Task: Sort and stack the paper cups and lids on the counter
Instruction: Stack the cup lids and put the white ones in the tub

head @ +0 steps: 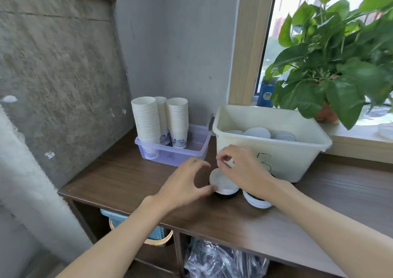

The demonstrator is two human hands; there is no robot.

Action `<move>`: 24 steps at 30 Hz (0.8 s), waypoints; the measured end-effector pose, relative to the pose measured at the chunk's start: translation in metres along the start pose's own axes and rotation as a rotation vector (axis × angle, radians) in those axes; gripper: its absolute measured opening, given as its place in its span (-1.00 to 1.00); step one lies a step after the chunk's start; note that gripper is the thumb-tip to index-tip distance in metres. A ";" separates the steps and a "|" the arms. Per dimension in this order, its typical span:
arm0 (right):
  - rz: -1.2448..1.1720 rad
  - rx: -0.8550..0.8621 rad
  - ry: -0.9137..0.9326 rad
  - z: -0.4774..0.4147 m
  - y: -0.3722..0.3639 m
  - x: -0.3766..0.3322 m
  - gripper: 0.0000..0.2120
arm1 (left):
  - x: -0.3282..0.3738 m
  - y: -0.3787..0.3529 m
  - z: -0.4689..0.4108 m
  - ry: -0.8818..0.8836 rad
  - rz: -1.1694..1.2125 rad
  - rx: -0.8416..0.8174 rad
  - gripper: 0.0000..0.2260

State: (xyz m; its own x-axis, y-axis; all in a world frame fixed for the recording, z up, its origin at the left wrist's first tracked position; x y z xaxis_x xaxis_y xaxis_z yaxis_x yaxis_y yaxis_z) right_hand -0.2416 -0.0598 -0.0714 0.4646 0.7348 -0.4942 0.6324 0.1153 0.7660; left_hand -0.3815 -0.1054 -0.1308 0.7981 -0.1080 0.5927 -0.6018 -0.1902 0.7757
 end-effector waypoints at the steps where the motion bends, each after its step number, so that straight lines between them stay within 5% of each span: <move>1: 0.016 0.025 -0.020 0.011 0.009 0.008 -0.93 | 0.005 -0.009 0.000 0.013 0.010 -0.025 -0.46; 4: 0.093 0.087 -0.125 0.046 0.030 0.037 -0.96 | 0.015 -0.030 0.001 0.085 0.078 -0.046 -0.34; 13: 0.041 -0.039 -0.350 0.087 0.019 0.087 -0.33 | 0.020 -0.052 -0.001 0.180 0.217 0.069 -0.42; 24: -0.120 0.172 -0.336 0.094 0.038 0.083 -0.45 | 0.026 -0.048 0.010 0.125 0.307 0.174 -0.45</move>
State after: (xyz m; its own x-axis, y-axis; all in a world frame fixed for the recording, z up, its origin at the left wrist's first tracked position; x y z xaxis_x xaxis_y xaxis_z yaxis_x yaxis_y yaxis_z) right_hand -0.1207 -0.0573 -0.1226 0.5402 0.4602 -0.7046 0.7757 0.0523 0.6289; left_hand -0.3316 -0.1086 -0.1553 0.5652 -0.0678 0.8222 -0.7899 -0.3320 0.5156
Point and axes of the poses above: each hand's wrist, its own z-axis away from the middle knuckle, its own y-axis out of the back of the hand, x = y × z, the point moved 7 cm from there along -z, towards the middle knuckle, and after that the axes turned 6 degrees about y, right-handed, at the moved point
